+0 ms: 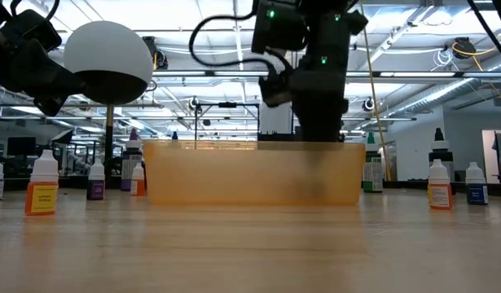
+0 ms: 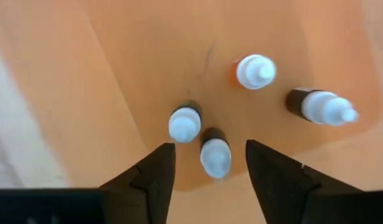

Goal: Pick & Place food coloring
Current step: Put the small blue food coloring bottle into the orange bin

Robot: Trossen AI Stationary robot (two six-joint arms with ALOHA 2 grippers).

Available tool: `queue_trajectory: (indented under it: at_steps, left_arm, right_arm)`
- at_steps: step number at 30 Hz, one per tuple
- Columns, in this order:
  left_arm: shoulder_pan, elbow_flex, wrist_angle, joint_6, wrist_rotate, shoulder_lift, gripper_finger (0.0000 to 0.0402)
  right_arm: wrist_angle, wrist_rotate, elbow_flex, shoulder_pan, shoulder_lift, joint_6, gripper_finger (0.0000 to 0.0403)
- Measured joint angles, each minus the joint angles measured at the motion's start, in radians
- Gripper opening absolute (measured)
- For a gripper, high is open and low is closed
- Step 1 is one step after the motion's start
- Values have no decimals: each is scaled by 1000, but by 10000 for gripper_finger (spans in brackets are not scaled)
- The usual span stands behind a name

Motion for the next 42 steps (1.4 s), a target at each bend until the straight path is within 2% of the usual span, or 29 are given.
queue_trajectory:
  at_steps: [5,9,13,16,24,32,38,42]
  left_arm:
    - [0,0,0,0,0,0,42]
    - [0,0,0,0,0,0,42]
    - [0,0,0,0,0,0,42]
    - [0,0,0,0,0,0,42]
    - [0,0,0,0,0,0,42]
    - [0,0,0,0,0,0,42]
    - [0,0,0,0,0,0,42]
    - [0,0,0,0,0,0,42]
  right_arm:
    - [-81,-5,0,8,-69,71,182]
    - [-211,-47,1,30,-135,199,177]
    - [-370,-45,-2,82,-192,318,176]
    - [-409,-44,-44,128,-235,387,175]
    - [-361,-42,-238,198,-349,572,174]
    - [-160,-50,-463,212,-402,653,173]
    - [-71,-52,-549,202,-402,652,170]
    - [-55,-62,-554,196,-402,651,169]
